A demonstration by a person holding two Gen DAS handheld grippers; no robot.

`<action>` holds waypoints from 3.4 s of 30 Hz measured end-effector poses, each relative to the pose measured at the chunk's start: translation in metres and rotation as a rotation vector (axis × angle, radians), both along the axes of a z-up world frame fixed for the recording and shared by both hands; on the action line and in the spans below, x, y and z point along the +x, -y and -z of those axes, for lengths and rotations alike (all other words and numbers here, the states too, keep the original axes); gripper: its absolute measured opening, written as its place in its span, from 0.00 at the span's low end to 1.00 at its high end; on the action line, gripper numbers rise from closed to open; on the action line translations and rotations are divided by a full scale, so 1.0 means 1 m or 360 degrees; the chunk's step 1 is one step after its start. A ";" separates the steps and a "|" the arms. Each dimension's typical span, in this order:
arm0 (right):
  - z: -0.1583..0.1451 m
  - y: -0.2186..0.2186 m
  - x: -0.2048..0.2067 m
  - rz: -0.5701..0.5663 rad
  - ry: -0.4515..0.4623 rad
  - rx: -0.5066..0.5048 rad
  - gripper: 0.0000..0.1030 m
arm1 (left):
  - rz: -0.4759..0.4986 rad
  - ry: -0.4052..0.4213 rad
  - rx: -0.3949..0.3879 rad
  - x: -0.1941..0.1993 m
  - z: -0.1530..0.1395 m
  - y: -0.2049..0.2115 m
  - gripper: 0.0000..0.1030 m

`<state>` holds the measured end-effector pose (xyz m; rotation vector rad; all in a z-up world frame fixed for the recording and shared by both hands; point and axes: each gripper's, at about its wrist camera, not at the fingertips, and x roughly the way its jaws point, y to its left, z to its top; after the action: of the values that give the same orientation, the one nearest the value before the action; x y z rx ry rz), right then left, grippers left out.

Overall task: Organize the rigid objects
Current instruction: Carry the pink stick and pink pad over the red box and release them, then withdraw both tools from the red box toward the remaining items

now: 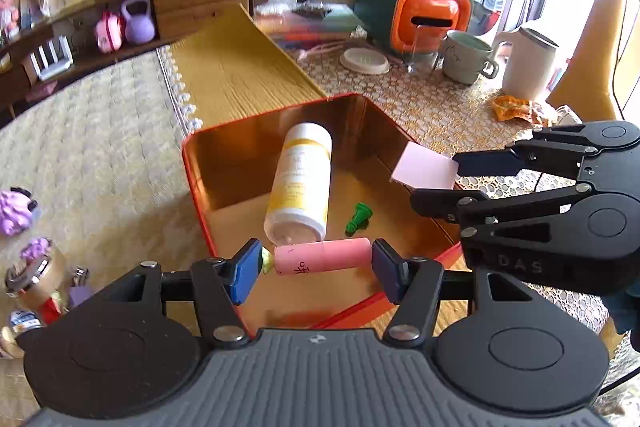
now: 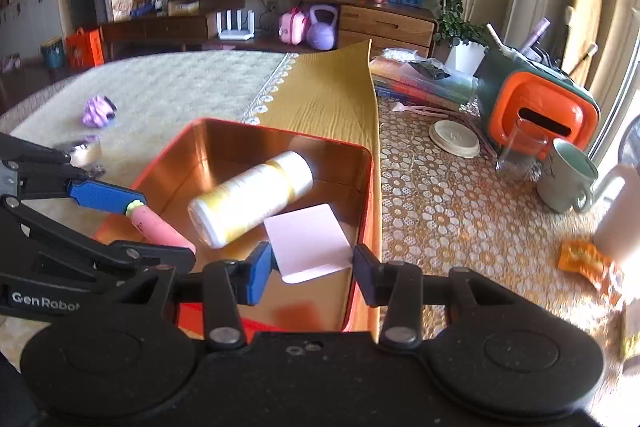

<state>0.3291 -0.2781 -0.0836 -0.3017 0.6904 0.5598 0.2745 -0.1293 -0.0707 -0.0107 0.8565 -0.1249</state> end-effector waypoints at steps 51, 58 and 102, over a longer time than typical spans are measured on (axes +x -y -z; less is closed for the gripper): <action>-0.003 -0.029 0.032 -0.0227 -0.0125 -0.0224 0.54 | 0.0091 -0.0060 0.0071 0.013 0.011 0.011 0.67; -0.020 -0.017 0.009 -0.0111 -0.0112 -0.0096 0.61 | 0.0098 0.0012 0.0045 -0.014 -0.010 0.003 0.67; -0.047 -0.136 -0.130 -0.0166 -0.0109 0.0276 1.00 | -0.0466 0.0269 0.0072 -0.167 -0.032 -0.201 0.80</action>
<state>0.1989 -0.1421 -0.0363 -0.1578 0.6901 0.7278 0.1073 0.0719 -0.0387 -0.0820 0.6804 0.1666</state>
